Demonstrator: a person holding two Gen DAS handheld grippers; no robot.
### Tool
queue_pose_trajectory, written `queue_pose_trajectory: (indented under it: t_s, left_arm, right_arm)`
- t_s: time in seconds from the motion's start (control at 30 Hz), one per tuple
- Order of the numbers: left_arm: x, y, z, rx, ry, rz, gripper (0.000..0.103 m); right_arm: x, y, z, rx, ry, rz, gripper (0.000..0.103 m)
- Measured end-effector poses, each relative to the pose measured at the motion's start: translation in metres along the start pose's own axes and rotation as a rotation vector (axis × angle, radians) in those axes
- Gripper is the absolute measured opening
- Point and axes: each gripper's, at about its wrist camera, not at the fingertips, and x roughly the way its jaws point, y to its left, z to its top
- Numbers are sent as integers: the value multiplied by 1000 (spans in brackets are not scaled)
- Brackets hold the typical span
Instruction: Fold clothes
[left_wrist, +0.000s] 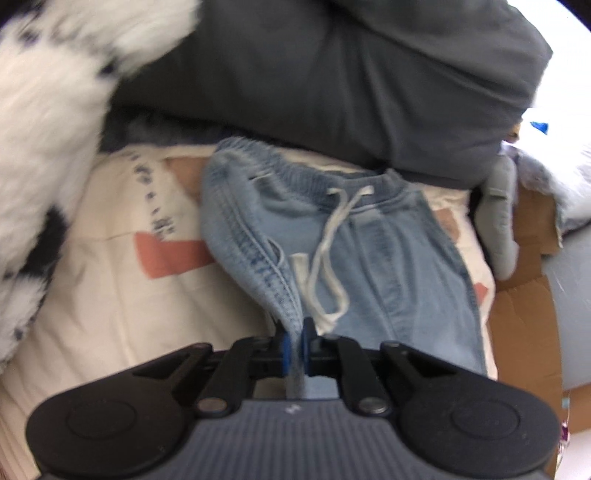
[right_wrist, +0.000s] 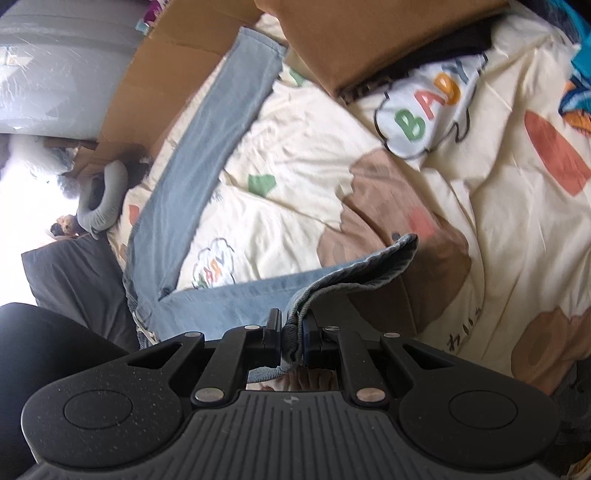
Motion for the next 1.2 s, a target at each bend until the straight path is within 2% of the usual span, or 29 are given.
queue_pose_trajectory:
  t_s: [0.43, 0.77, 1.2]
  left_arm:
    - [0, -86, 22, 76, -23, -76, 6]
    - [15, -154, 30, 177, -22, -28, 6]
    - [65, -209, 31, 199, 7, -18, 6]
  right_arm:
    - [-21, 32, 45, -39, -112, 64, 9]
    - [-21, 50, 99, -69, -159, 155, 9]
    - [23, 59, 178, -38, -195, 94, 9]
